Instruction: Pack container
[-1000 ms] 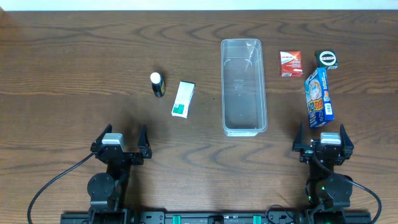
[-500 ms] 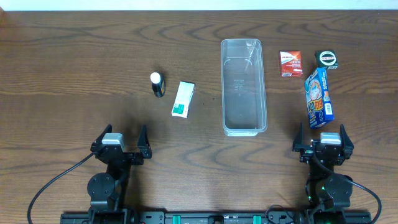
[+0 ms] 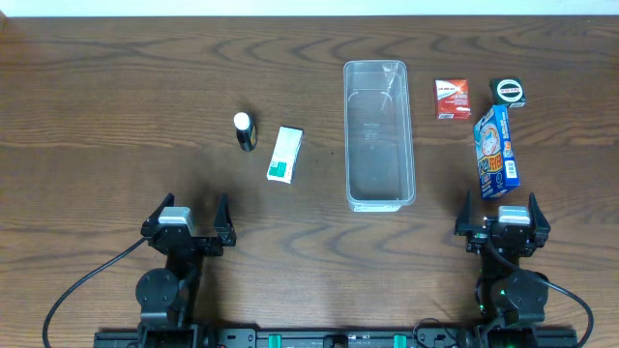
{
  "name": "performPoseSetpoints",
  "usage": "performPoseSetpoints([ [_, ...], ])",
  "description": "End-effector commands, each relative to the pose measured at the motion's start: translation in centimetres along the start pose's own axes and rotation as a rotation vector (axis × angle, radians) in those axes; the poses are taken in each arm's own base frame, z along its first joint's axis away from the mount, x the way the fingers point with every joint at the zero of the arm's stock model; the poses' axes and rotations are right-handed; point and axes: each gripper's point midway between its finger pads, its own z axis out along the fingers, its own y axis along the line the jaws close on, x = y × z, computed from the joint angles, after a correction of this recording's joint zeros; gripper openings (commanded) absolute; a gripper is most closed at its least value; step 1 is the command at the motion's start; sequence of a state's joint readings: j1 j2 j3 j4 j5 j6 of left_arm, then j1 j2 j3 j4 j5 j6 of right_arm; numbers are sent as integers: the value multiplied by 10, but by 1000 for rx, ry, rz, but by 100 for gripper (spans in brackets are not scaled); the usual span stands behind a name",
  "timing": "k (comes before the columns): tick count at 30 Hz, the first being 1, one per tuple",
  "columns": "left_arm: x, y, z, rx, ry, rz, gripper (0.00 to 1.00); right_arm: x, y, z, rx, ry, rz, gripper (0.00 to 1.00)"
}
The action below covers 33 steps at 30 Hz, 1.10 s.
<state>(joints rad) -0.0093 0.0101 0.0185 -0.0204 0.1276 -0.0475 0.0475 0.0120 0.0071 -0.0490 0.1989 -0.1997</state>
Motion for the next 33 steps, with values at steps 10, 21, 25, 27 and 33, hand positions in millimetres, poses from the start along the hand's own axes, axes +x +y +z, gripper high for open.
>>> performPoseSetpoints([
  [10, 14, 0, 1, 5, 45, 10, 98, -22, 81, -22, -501, -98, 106, 99],
  [21, 14, 0, 1, 5, 45, 10, 98, -103, 108, -75, -800, -474, 83, 99],
  [25, 14, 0, 1, 5, 45, 10, 98, -139, 91, -81, -724, -553, 77, 99],
  [27, 14, 0, 1, 5, 45, 10, 98, -151, 79, -76, -663, -519, 90, 99],
  [33, 14, 0, 1, 5, 45, 10, 98, -169, 40, -40, -434, -263, 86, 99],
])
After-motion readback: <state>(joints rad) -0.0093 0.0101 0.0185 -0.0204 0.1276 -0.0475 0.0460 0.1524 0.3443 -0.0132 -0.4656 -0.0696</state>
